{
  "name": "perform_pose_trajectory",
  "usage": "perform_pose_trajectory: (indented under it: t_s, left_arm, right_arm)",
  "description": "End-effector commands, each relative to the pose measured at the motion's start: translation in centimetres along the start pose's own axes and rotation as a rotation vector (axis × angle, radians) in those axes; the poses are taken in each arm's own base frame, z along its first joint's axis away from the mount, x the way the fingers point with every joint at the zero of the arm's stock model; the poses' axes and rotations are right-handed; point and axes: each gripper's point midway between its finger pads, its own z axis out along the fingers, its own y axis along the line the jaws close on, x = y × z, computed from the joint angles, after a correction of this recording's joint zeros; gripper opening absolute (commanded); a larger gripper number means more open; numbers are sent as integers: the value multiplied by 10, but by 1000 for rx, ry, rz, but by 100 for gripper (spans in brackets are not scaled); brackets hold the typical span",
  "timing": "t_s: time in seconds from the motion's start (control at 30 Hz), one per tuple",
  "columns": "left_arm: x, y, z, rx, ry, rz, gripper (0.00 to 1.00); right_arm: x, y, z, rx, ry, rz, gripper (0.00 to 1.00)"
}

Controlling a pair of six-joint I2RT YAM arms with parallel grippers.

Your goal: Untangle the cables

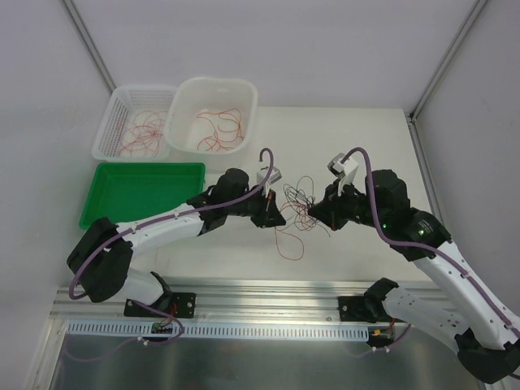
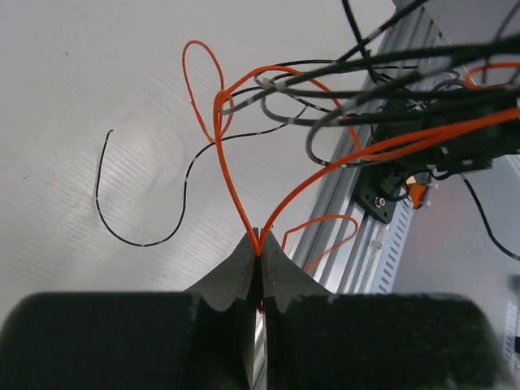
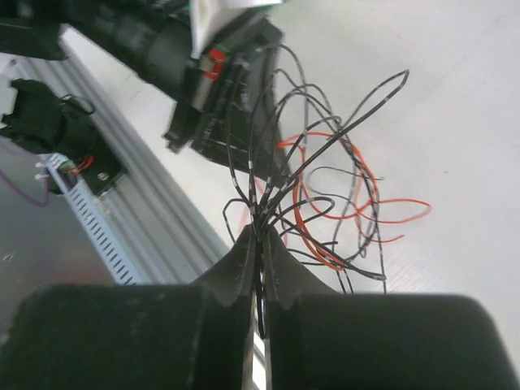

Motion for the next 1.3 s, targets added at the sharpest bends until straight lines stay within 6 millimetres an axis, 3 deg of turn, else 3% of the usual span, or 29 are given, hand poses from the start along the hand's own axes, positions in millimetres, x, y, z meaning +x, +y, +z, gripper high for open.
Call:
perform_pose_trajectory:
  t_s: [0.0, 0.13, 0.23, 0.27, 0.37, 0.47, 0.7, 0.87, 1.07, 1.17, 1.27]
  left_arm:
    - [-19, -12, -13, 6, -68, 65, 0]
    - [-34, -18, -47, -80, -117, 89, 0]
    - [-39, -7, -77, -205, -141, 64, 0]
    - [-33, -1, -86, -242, -116, 33, 0]
    - [-42, 13, -120, -318, -162, -45, 0]
    - [-55, 13, -147, -314, -230, -78, 0]
    - [-79, -7, -189, -363, -309, 4, 0]
    - [-90, 8, -237, -611, -362, 29, 0]
    - [-78, 43, -286, -947, -347, -29, 0]
    - [-72, 53, -300, -1055, -325, -63, 0]
    - [-72, 52, -299, -1044, -318, -66, 0]
  right_arm:
    - [6, -28, -2, 153, -7, -15, 1]
    - [31, -81, -9, 423, 52, 64, 1]
    - [51, -122, -19, 588, 66, 200, 1]
    - [56, -128, -21, 613, 65, 236, 1]
    - [73, -149, -29, 707, 90, 303, 1]
    - [88, -164, -34, 777, 120, 372, 1]
    - [116, -186, -45, 878, 169, 508, 1]
    - [133, -203, -64, 951, 153, 626, 1]
    - [136, -210, -72, 957, 55, 739, 1]
    - [133, -203, -65, 884, 43, 760, 1]
    - [130, -199, -61, 849, 40, 753, 1]
